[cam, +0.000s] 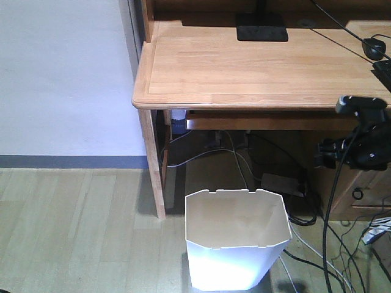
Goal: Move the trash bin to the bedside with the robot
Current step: 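Lower the right gripper toward the rim of the white trash bin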
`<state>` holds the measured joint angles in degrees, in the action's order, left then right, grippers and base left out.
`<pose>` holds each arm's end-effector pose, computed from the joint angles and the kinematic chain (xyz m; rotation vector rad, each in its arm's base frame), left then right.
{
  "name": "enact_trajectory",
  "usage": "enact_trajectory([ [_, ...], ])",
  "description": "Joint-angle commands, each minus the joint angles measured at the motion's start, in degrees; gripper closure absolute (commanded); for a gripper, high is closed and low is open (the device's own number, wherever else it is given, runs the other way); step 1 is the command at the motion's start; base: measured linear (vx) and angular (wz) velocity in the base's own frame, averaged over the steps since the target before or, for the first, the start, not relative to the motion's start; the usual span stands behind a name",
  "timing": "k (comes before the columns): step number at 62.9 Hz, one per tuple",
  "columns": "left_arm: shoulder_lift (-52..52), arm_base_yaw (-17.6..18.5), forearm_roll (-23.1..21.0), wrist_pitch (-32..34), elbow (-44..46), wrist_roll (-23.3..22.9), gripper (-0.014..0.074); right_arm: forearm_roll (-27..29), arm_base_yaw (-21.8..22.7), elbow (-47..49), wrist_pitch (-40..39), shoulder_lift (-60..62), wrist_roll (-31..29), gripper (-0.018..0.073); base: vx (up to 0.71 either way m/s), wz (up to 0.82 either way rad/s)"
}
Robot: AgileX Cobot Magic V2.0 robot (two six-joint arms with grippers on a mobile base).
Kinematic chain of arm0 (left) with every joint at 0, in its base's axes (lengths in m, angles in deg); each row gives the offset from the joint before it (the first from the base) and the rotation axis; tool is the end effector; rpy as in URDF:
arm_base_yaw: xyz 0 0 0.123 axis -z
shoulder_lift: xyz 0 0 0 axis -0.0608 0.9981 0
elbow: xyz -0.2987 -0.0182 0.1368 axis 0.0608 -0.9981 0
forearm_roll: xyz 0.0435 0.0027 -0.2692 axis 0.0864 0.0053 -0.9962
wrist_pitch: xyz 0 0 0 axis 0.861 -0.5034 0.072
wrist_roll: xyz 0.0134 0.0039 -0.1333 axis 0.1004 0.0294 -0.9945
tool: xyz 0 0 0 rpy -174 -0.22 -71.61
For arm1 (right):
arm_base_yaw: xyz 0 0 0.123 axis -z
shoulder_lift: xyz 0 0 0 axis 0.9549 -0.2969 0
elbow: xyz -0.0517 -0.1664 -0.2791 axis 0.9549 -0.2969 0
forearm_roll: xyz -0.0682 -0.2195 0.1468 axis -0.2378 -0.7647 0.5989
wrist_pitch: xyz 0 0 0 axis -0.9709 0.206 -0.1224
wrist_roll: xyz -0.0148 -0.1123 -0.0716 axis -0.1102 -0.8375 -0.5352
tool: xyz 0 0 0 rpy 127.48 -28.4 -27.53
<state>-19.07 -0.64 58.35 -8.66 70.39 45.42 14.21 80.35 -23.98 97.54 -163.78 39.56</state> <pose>0.0757 0.0061 0.1894 -0.0772 1.6151 0.0443 0.3415 -0.0211 0.1390 0.0457 2.7769 0.2055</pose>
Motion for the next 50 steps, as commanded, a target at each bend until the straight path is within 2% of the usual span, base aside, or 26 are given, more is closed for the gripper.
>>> enact_trajectory([
  [1,-0.3,0.2,-0.1,4.2,1.4,-0.3,0.0603,6.1,0.8,1.5,-4.5,-3.6,-7.8,-0.0003,0.00,0.00],
  [11,-0.3,0.2,-0.1,4.2,1.4,-0.3,0.0603,10.6,0.6,1.6,-11.5,-12.7,-14.3,-0.0003,0.00,0.00],
  [18,-0.3,0.2,-0.1,4.2,1.4,-0.3,0.0603,12.1,0.6,4.0,-13.2,-20.3,-18.2,-0.0003,0.00,0.00],
  [50,-0.3,0.2,-0.1,4.2,1.4,-0.3,0.0603,11.9,0.6,24.2,-10.6,-47.3,-22.6,-0.0003,0.00,0.00],
])
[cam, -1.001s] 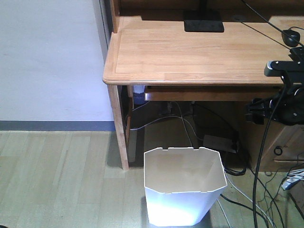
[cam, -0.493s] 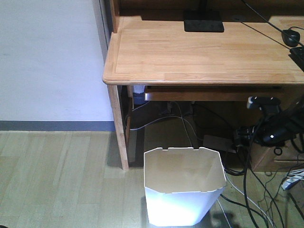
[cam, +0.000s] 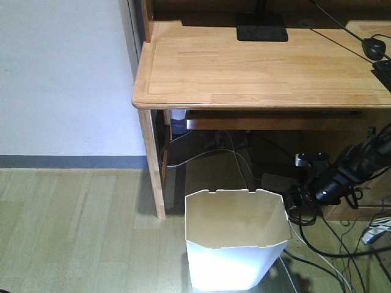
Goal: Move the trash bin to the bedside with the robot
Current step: 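Lower the right gripper toward the rim of the white trash bin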
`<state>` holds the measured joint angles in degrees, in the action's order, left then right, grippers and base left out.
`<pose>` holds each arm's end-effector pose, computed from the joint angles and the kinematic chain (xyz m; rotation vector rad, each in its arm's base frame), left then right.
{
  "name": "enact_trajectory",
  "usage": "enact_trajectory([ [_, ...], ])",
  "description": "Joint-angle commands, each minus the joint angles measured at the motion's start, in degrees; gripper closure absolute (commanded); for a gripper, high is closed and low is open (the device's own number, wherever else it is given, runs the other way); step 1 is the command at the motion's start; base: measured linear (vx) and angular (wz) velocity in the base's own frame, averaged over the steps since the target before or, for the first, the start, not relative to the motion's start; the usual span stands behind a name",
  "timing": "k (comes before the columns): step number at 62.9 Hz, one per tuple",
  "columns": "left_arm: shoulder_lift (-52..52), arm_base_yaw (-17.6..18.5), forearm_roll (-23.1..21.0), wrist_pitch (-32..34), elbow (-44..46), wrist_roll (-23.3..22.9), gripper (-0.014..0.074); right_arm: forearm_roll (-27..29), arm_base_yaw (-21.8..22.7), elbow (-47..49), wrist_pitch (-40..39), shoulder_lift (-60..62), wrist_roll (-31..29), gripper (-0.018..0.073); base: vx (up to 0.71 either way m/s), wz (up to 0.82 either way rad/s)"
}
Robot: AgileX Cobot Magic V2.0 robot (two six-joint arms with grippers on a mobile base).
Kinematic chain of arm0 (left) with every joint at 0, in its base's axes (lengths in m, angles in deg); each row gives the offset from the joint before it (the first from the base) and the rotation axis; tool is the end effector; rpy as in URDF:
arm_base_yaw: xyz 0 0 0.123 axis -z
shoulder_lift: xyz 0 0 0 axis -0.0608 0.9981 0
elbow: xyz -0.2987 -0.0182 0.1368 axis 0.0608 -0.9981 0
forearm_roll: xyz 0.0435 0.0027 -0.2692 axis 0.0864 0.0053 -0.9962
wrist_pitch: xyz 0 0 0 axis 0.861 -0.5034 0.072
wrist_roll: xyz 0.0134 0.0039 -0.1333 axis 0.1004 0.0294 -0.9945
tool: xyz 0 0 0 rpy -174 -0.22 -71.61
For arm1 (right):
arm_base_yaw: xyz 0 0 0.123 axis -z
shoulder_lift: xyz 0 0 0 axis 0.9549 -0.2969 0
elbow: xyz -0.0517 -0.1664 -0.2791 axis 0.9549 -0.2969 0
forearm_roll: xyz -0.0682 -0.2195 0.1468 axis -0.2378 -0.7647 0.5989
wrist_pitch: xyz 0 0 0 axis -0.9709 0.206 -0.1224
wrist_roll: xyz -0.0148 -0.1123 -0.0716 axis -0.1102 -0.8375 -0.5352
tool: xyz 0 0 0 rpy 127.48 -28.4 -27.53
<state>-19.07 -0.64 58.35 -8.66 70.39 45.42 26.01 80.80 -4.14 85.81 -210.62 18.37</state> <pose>0.0757 0.0061 0.1894 -0.0772 1.6151 0.0443 0.4079 -0.0365 -0.1090 -0.1130 3.0163 0.2124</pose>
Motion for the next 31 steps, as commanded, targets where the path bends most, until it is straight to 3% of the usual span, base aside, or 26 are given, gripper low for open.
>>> enact_trajectory([
  [1,-0.3,0.2,-0.1,4.2,1.4,-0.3,0.0603,0.1,0.1,5.1,1.2,-1.2,-1.4,-0.0003,0.00,0.00],
  [31,-0.3,0.2,-0.1,4.2,1.4,-0.3,0.0603,-0.1,0.1,23.9,7.4,-18.5,-0.2,-0.0003,0.00,0.00],
])
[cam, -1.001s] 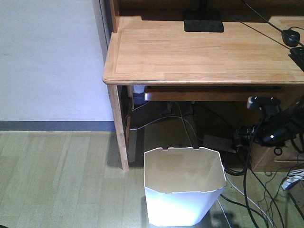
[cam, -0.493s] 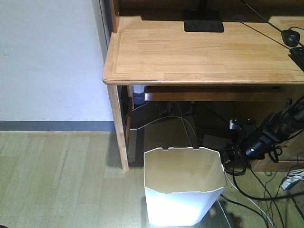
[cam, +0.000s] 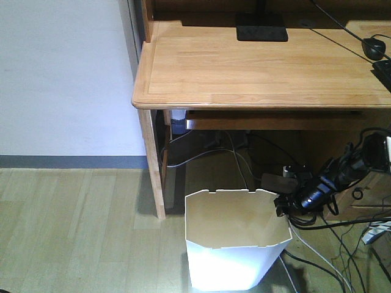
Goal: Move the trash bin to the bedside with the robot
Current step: 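Lower the right gripper toward the rim of the white trash bin, then grasp the bin rim with the right gripper and pull it out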
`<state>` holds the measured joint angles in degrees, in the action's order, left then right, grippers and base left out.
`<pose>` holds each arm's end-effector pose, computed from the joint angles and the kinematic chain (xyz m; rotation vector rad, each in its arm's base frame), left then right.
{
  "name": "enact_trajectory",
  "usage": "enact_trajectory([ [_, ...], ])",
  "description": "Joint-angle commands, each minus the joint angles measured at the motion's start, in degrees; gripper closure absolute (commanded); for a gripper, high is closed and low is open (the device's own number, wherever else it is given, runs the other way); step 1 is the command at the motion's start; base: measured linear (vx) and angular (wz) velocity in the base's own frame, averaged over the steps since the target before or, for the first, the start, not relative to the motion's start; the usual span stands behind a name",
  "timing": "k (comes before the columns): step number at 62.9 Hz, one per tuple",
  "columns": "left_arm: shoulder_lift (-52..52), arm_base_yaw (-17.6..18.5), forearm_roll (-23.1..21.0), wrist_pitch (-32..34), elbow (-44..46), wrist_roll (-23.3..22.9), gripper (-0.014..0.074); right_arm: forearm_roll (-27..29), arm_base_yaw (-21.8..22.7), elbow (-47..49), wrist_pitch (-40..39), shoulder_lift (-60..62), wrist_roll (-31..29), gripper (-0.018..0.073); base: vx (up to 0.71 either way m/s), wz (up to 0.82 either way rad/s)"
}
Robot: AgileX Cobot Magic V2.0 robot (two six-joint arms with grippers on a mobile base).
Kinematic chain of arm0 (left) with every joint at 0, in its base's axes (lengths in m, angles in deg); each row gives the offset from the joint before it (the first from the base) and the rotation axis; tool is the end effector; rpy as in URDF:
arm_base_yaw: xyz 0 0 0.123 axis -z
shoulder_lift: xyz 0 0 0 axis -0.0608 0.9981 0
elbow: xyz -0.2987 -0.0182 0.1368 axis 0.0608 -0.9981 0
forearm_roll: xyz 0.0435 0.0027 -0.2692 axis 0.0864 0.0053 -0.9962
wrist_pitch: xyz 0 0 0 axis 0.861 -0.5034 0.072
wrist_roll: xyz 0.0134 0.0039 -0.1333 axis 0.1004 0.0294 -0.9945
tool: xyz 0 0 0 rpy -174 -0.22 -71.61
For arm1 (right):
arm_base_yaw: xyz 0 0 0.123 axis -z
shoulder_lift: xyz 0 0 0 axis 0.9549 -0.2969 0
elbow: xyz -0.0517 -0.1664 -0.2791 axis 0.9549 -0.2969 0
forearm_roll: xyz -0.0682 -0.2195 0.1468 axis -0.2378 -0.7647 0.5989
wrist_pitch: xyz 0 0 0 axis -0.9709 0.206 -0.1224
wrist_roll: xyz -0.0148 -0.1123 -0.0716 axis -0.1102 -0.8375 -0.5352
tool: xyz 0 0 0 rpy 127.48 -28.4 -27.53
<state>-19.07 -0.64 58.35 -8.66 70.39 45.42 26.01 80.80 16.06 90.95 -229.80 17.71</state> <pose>0.0757 0.0061 0.1894 -0.0772 1.6151 0.0443 0.4388 -0.0343 -0.2107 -0.1474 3.0536 0.3042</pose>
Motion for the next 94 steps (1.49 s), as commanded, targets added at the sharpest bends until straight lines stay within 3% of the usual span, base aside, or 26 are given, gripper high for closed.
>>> enact_trajectory([
  [1,-0.3,0.2,-0.1,4.2,1.4,-0.3,0.0603,-0.1,0.1,4.2,2.3,0.2,0.7,-0.0003,0.00,0.00],
  [18,-0.3,0.2,-0.1,4.2,1.4,-0.3,0.0603,-0.1,0.1,13.0,5.6,-7.0,1.2,-0.0003,0.00,0.00],
  [31,-0.3,0.2,-0.1,4.2,1.4,-0.3,0.0603,-1.9,0.1,18.9,7.4,-10.5,5.5,0.0046,0.00,0.00],
  [43,-0.3,0.2,-0.1,4.2,1.4,-0.3,0.0603,-9.4,0.1,22.8,8.9,-12.9,13.1,0.0251,0.00,0.00],
  [54,-0.3,0.2,-0.1,4.2,1.4,-0.3,0.0603,-12.6,0.0,26.1,14.1,-13.8,14.1,0.0556,0.00,0.00],
  [60,-0.3,0.2,-0.1,4.2,1.4,-0.3,0.0603,-8.8,0.1,27.2,15.6,-13.8,12.5,0.0572,0.00,0.00],
  [65,-0.3,0.2,-0.1,4.2,1.4,-0.3,0.0603,-1.7,0.4,28.0,17.5,-13.7,9.0,0.0571,0.00,0.00],
  [79,-0.3,0.2,-0.1,4.2,1.4,-0.3,0.0603,19.2,1.5,27.6,24.9,-13.6,-8.0,0.0565,0.00,0.00],
  [86,-0.3,0.2,-0.1,4.2,1.4,-0.3,0.0603,23.4,2.4,27.6,28.3,-13.5,-11.4,0.0564,0.00,0.00],
  [94,-0.3,0.2,-0.1,4.2,1.4,-0.3,0.0603,22.7,3.6,27.6,31.4,-12.8,-10.6,0.0564,0.00,0.00],
])
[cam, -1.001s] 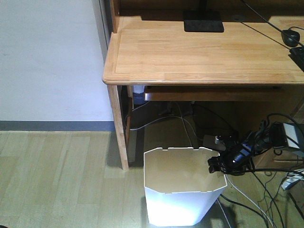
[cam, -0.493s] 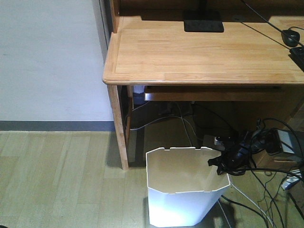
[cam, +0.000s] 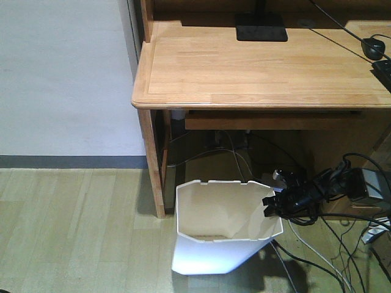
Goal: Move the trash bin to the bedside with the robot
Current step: 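Grasp the bin rim with the right gripper and pull it out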
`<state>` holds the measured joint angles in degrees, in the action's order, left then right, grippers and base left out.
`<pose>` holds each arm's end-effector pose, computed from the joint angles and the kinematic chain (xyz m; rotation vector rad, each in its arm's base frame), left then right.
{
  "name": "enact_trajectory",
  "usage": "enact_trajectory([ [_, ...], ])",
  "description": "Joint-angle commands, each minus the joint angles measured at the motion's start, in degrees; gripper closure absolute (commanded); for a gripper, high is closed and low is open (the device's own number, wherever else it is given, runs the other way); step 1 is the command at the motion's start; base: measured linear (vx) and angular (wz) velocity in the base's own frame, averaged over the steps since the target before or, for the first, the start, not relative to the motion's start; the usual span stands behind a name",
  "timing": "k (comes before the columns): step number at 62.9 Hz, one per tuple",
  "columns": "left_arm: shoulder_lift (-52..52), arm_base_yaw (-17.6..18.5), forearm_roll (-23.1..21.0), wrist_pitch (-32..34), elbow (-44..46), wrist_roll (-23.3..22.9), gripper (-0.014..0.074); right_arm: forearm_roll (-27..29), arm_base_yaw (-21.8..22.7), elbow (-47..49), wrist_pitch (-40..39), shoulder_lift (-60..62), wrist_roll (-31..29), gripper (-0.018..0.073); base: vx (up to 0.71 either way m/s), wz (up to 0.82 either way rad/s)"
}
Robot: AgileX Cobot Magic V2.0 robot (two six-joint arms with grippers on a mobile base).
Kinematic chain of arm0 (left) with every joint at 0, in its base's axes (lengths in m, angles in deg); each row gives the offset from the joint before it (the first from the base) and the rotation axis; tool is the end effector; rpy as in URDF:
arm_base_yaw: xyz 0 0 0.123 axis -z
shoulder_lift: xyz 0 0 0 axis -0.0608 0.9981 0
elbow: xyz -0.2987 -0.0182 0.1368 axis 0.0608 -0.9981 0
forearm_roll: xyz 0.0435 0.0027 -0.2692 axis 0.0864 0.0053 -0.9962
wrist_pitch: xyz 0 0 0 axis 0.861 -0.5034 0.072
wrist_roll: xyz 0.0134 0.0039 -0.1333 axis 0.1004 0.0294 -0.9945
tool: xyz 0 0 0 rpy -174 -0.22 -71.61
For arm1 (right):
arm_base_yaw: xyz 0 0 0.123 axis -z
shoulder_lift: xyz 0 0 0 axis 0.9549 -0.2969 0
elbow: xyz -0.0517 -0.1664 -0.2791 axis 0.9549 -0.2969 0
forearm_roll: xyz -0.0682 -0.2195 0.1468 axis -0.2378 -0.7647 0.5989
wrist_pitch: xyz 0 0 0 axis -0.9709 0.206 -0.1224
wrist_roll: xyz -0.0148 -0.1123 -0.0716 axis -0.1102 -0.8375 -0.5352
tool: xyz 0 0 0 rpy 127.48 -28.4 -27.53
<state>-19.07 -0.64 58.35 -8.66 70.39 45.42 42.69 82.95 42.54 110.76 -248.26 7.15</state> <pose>0.0757 0.0061 0.1894 -0.0772 1.6151 0.0443 0.4700 -0.0148 -0.2824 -0.0759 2.9401 0.8002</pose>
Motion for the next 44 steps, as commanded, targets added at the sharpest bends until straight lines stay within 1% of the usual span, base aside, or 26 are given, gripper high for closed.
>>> enact_trajectory([
  [1,-0.3,0.2,-0.1,4.2,1.4,-0.3,0.0603,5.6,1.6,1.1,11.9,5.7,0.3,0.0564,0.00,0.00],
  [9,-0.3,0.2,-0.1,4.2,1.4,-0.3,0.0603,4.0,2.8,1.0,14.4,7.1,1.2,0.0563,0.00,0.00],
  [16,-0.3,0.2,-0.1,4.2,1.4,-0.3,0.0603,4.2,3.8,-1.6,15.1,9.9,0.5,0.0563,0.00,0.00],
  [25,-0.3,0.2,-0.1,4.2,1.4,-0.3,0.0603,4.7,5.4,-9.1,14.7,14.4,-2.9,0.0563,0.00,0.00],
  [35,-0.3,0.2,-0.1,4.2,1.4,-0.3,0.0603,6.6,7.2,-18.5,16.6,19.7,-8.3,0.0563,0.00,0.00],
  [44,-0.3,0.2,-0.1,4.2,1.4,-0.3,0.0603,6.8,8.3,-25.6,17.2,25.1,-10.3,0.0563,0.00,0.00],
])
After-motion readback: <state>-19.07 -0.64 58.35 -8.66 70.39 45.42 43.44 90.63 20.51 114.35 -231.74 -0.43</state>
